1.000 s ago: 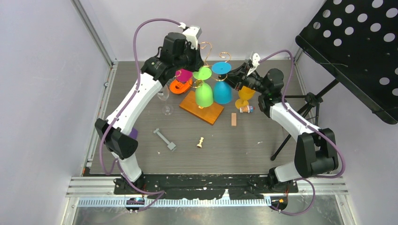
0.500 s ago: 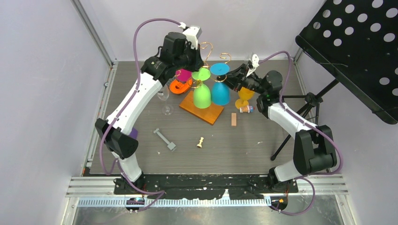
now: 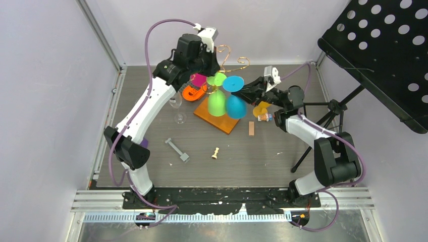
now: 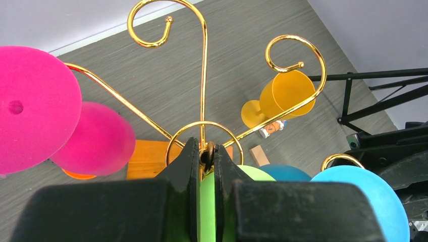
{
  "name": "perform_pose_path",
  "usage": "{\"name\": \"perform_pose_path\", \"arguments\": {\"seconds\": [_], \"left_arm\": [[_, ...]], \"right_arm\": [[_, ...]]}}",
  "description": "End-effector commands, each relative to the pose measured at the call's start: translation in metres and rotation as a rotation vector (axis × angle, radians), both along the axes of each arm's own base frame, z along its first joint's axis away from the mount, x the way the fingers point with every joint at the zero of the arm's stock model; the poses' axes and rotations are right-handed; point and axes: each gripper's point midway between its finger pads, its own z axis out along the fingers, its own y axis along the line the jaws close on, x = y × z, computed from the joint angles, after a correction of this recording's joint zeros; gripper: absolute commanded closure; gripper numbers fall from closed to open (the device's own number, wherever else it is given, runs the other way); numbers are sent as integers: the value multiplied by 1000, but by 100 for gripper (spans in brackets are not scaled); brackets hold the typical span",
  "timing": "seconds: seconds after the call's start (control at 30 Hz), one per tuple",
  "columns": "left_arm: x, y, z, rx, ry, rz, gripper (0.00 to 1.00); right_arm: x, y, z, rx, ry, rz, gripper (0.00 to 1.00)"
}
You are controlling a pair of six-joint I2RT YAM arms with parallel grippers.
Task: Place the wine glass upside down on the wine glass rack
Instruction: Turn the wine glass upside down at the wine rack.
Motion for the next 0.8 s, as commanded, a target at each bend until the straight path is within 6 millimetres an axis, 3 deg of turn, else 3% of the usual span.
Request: {"name": "perform_pose_path", "arguments": {"seconds": [0.0,0.1,0.5,0.77], "left_arm": [[6,9,4,14,-11,40,100],[6,8,4,14,-9,40,100],[4,9,3,12,-6,38,100],[3,7,3,11,-6,27,100]], "right_arm": [[-16,-3,22,44,-116,0,94],[-12,-9,24,67,-109,-69,94],[39,-52,23,70,-5,-494,94],[53,-38,7,-61,64,-449,94]]}}
